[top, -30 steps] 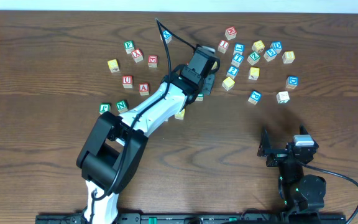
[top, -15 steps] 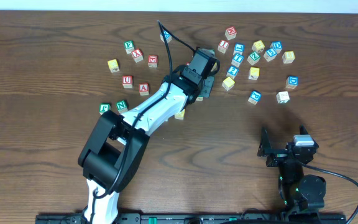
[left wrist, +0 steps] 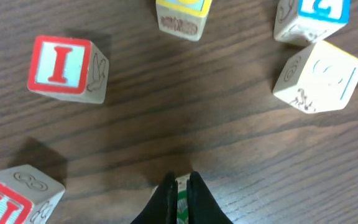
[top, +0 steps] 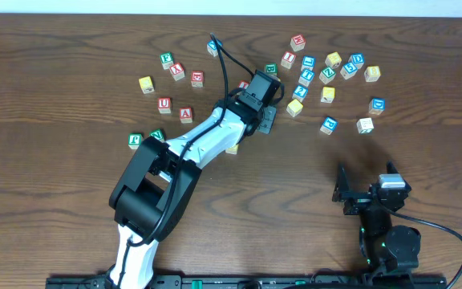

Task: Spell out CORL
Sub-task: 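Lower the left gripper and close it on the green R block, then carry the R block toward the O block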

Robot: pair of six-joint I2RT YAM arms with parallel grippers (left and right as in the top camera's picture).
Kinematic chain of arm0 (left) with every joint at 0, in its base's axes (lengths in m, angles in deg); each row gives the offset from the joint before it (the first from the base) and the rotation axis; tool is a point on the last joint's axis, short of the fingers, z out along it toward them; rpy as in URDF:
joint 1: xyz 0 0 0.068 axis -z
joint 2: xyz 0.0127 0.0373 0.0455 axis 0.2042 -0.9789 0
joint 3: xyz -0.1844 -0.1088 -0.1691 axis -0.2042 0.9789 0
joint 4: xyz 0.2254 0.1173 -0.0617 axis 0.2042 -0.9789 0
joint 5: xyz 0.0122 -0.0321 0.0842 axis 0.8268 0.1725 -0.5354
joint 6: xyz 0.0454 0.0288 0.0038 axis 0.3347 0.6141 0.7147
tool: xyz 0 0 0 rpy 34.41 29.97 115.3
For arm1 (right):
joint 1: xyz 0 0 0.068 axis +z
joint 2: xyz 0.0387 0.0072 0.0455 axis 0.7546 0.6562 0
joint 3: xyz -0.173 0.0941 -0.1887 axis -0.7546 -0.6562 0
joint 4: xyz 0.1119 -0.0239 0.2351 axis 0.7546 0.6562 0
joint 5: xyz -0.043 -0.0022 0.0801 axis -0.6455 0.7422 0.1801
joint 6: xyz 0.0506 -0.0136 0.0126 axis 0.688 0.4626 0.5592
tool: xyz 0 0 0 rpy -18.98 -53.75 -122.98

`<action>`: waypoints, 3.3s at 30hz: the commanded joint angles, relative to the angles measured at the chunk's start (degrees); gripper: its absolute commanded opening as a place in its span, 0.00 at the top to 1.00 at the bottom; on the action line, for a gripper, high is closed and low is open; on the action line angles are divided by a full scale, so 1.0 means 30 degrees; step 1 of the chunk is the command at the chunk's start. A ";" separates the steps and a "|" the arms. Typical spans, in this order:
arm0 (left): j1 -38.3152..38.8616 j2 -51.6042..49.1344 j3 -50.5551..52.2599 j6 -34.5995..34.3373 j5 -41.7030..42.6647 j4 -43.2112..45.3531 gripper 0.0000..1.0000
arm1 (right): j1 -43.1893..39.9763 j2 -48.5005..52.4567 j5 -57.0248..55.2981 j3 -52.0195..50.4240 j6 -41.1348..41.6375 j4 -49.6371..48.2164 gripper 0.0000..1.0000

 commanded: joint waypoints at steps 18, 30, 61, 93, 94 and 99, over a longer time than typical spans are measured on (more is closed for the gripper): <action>0.0109 -0.0226 -0.0474 0.0699 0.0182 -0.0219 0.93 | -0.0095 -0.0087 -0.0022 -0.0022 -0.0080 0.0066 0.01; 0.0109 -0.0226 -0.0474 0.0685 -0.1042 0.0903 0.92 | -0.0095 -0.0087 -0.0022 -0.0022 -0.0080 0.0066 0.01; 0.0423 -0.0969 -0.0474 0.0634 -0.0874 -0.1064 0.93 | -0.0095 -0.0087 -0.0022 -0.0022 -0.0080 0.0066 0.01; 0.1501 -0.0182 -0.1195 0.1851 -0.0765 -0.2659 0.93 | -0.0095 -0.0087 -0.0022 -0.0022 -0.0080 0.0066 0.01; 0.1501 -0.0044 -0.1494 0.1851 -0.0772 -0.2718 0.93 | -0.0095 -0.0087 -0.0022 -0.0022 -0.0080 0.0066 0.01; 0.1508 0.1231 -0.1763 0.1749 -0.0765 -0.3286 0.93 | -0.0095 -0.0087 -0.0022 -0.0022 -0.0080 0.0066 0.01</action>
